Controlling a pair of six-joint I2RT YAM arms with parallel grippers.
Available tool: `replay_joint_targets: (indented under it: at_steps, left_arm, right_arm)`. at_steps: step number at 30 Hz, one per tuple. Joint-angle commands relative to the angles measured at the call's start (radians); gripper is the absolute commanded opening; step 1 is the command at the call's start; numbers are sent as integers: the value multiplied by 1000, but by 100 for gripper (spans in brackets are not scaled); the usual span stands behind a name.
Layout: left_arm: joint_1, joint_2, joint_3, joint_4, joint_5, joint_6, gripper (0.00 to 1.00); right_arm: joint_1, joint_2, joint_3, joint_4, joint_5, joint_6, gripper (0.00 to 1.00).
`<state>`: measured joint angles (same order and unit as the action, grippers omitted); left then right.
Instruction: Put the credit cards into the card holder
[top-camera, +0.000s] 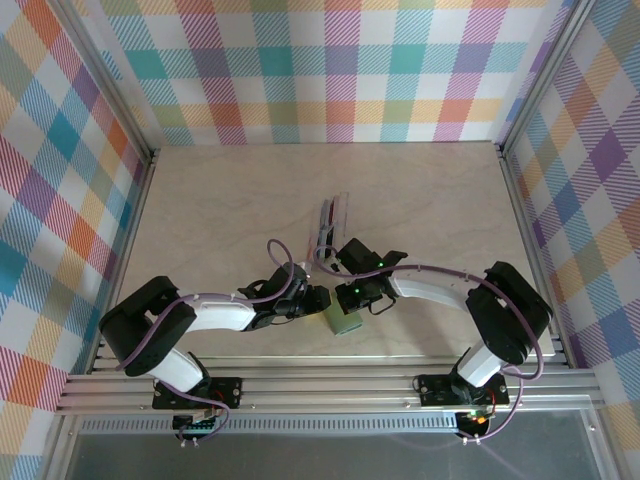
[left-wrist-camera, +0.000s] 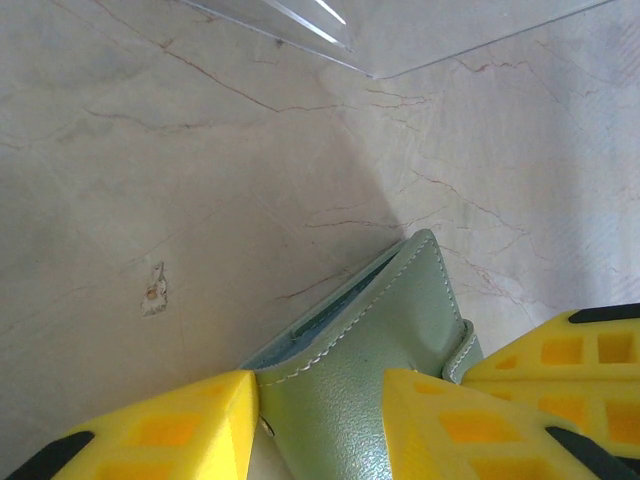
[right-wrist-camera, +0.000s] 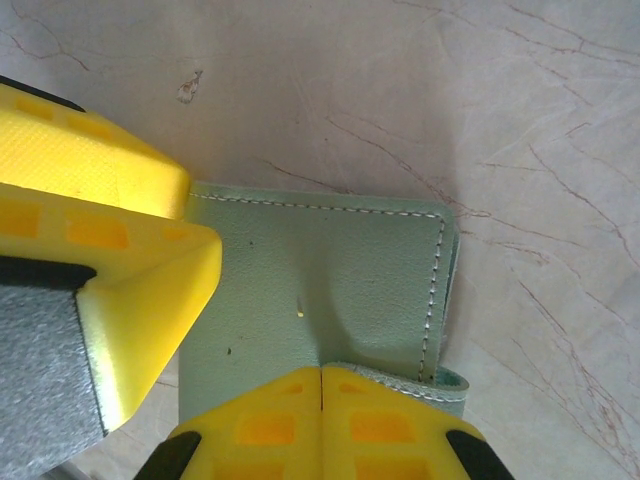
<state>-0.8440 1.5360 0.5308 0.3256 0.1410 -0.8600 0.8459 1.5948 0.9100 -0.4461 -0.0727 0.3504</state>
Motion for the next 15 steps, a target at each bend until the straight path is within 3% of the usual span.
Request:
replay_joint_targets:
  at_steps: [1,15]
  left_arm:
    - [-16,29,19,8,1,3,38]
    - [-17,41,29,11,2,4,38]
  right_arm:
    - [14,40,-2,-46,-7,-16,0]
    - [33,70,-10,-65,21,12,0]
